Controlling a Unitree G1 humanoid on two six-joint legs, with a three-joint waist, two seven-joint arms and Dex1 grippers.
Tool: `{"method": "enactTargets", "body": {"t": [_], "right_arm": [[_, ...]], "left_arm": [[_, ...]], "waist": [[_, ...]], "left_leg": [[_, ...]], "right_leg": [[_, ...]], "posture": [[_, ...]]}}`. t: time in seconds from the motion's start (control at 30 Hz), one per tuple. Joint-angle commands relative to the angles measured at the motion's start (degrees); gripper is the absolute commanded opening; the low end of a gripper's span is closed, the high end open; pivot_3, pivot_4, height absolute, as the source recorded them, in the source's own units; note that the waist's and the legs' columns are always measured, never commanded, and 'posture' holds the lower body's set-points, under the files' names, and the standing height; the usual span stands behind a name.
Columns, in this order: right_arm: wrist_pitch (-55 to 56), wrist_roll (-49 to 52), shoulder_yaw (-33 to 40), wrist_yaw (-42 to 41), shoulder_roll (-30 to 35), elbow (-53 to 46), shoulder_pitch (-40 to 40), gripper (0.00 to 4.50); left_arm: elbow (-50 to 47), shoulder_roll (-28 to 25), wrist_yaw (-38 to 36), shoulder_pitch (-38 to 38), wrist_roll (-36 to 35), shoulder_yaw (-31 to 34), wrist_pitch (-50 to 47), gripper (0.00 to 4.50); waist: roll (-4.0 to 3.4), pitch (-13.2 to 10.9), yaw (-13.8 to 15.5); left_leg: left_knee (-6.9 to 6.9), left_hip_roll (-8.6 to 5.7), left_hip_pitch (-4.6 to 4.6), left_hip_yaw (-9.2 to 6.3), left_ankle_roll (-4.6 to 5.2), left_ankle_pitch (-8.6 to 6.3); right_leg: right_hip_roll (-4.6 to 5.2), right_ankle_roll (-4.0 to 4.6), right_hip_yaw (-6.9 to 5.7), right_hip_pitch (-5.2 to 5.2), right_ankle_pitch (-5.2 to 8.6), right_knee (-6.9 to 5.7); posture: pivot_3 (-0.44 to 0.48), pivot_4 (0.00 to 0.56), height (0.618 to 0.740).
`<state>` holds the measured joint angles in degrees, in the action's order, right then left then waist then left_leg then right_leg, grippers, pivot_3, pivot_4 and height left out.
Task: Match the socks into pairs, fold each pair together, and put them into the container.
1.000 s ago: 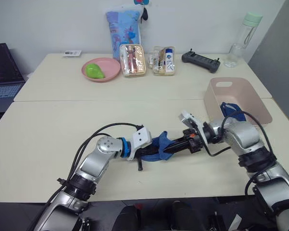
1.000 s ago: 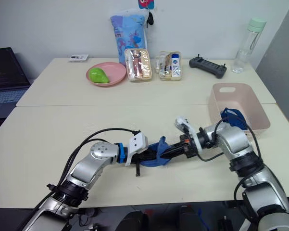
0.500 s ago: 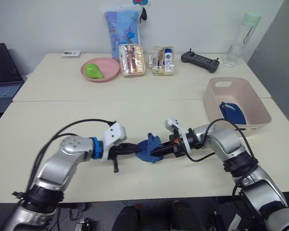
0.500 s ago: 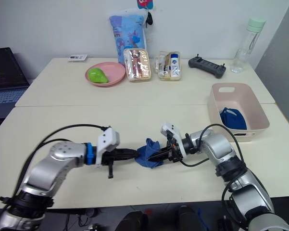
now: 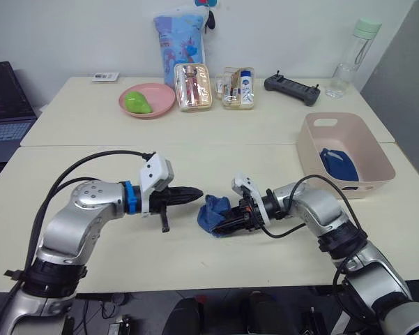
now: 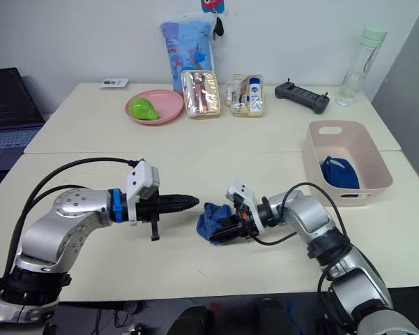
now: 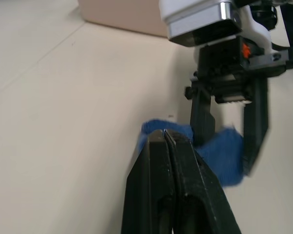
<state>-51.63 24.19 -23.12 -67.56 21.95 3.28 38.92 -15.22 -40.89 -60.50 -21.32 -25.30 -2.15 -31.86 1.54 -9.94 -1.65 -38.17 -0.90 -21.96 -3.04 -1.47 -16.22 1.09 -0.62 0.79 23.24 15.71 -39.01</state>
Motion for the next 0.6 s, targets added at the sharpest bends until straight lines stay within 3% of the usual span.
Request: {"method": "enactTargets", "body": {"t": [0.03,0.07,0.4,0.6], "right_arm": [[-3.24,3.32,2.56,-0.35,0.76,-3.74,0.62,2.99],[-3.85,3.96,2.91,-0.27,0.87,-4.29,0.66,3.37],[-7.33,8.50,6.49,0.75,2.41,-7.81,0.99,3.37],[-3.06,6.12,4.61,-2.32,9.09,-8.31,0.89,3.37]], "left_arm": [[0.26,0.76,0.23,-2.24,0.49,-0.59,1.90,0.00],[0.57,1.12,0.28,-2.88,0.56,-0.87,2.05,0.00],[1.69,1.87,-0.48,-3.39,1.42,-2.95,3.21,0.00],[-1.54,1.63,-1.51,-2.34,-1.53,-2.26,0.96,0.00]], "waist": [[0.00,0.00,0.00],[0.00,0.00,0.00],[0.00,0.00,-0.02],[0.01,0.00,0.00]], "left_leg": [[0.00,0.00,0.00,0.00,0.00,0.00],[0.00,0.00,0.00,-0.01,0.00,0.00],[0.00,0.00,0.00,-0.01,0.00,0.00],[-0.01,-0.01,-0.02,0.01,0.00,0.00]], "right_leg": [[0.00,0.00,0.00,0.00,0.00,0.00],[0.00,0.00,-0.01,0.00,0.00,0.00],[0.00,0.00,-0.01,0.00,0.00,0.00],[0.00,0.00,0.01,0.00,0.00,0.02]], "posture": [[0.000,0.150,0.740],[0.000,0.150,0.740],[0.000,0.150,0.740],[0.000,0.150,0.740]]}}
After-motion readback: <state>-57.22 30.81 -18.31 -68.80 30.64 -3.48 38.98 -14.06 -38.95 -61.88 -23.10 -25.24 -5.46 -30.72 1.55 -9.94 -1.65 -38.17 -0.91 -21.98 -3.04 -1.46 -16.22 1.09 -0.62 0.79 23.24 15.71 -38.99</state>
